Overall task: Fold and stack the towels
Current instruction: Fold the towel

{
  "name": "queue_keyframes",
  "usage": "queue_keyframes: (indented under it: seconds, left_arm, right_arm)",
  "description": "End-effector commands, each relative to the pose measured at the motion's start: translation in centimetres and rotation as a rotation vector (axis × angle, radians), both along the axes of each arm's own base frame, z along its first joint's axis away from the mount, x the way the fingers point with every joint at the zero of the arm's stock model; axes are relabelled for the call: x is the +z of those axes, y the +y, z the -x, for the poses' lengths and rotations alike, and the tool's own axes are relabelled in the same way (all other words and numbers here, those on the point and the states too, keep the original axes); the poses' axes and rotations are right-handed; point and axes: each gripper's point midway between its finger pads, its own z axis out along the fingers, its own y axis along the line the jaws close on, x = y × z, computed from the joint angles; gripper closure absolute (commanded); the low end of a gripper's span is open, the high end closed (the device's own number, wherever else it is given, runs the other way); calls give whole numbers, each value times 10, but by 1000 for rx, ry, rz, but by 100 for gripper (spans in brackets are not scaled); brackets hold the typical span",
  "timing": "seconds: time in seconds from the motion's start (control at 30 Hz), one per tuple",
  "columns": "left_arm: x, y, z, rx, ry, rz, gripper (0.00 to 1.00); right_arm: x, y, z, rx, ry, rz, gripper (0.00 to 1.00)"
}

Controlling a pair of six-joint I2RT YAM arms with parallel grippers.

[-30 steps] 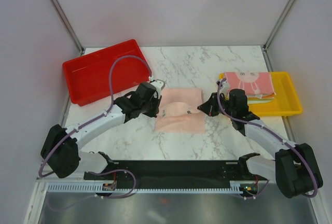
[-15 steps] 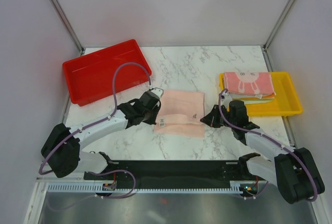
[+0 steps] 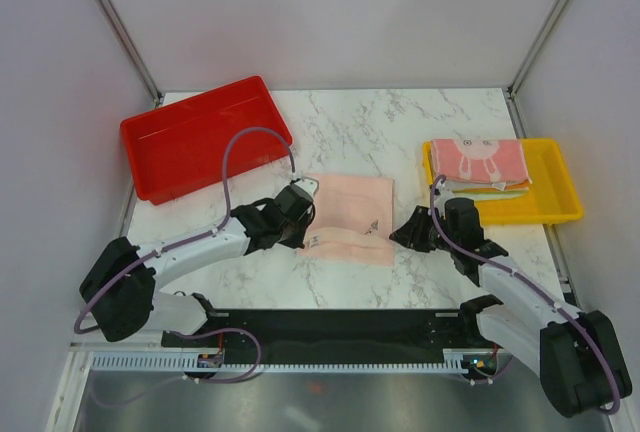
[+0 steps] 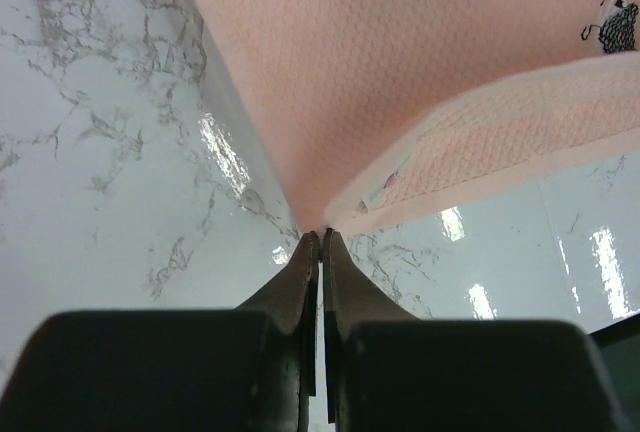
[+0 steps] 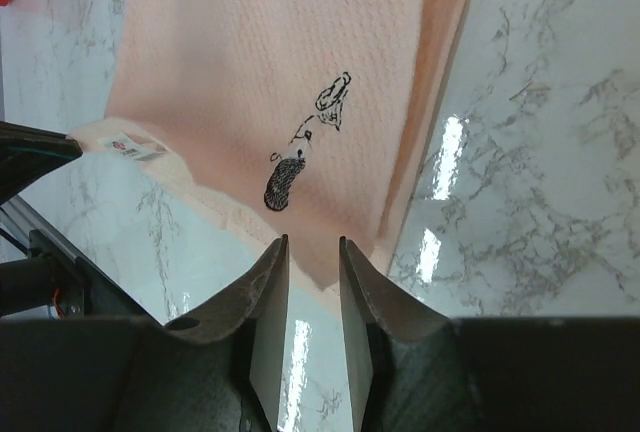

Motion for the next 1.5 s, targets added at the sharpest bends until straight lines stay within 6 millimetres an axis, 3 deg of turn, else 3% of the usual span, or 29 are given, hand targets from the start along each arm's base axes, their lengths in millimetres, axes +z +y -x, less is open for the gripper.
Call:
queue_keyframes:
  seconds: [0.0,0.1,0.27,0.47,0.53,0.57,0.63,0.77,0.83,0.97,1.1,1.23,1.33,1.37,1.4,1.43,1.47]
  left_arm:
    - [-4,-5,0,42,-7,17,98]
    - [-8,-4,3,50,-3,18,98]
    - [-16,2,6,59,9,-3,98]
    - [-21,-2,13,12,29,-9,98]
    - [-22,-2,19,4,43,-8,87]
    - [-20,-2,22,12,56,0,71]
    - [-10,3,26,40,60,-1,57]
    - [42,14,2,181,-53,7,43]
    - [57,12,-12,211,-70,34,43]
    - [46,17,-43,263,-1,88,46]
    - [24,8,-57,228,74,114,47]
    - [24,-5,-79,181,39,130,44]
    - [29,-6,-104,194,9,182,44]
    - [29,-1,-113,207,20,201,44]
    - [25,-3,-117,199,40,214,44]
    - [32,-5,-128,181,16,228,44]
    - [33,-6,-131,170,19,238,43]
  right_arm:
    - [20,-6,-7,-21,-49,38,66]
    - [34,-1,-13,26,-91,45,66]
    - [40,5,-19,79,-95,50,64]
    - [20,2,-11,47,26,101,57]
    - [17,-4,-8,13,41,135,58]
    - [17,-5,-7,6,48,140,59]
    - [17,-4,-3,12,61,151,63]
    - [20,-1,-1,20,62,163,65]
    - [23,5,1,21,67,151,66]
    - [23,13,5,23,61,133,66]
    - [14,16,7,18,68,133,66]
    - [22,14,-1,12,25,149,62]
    - [46,15,-24,-17,-51,168,59]
    - [45,12,-33,-26,-55,200,59]
    - [58,10,-50,-54,-89,219,58]
    - [59,9,-59,-61,-86,234,57]
    - [45,7,-68,-54,-49,275,57]
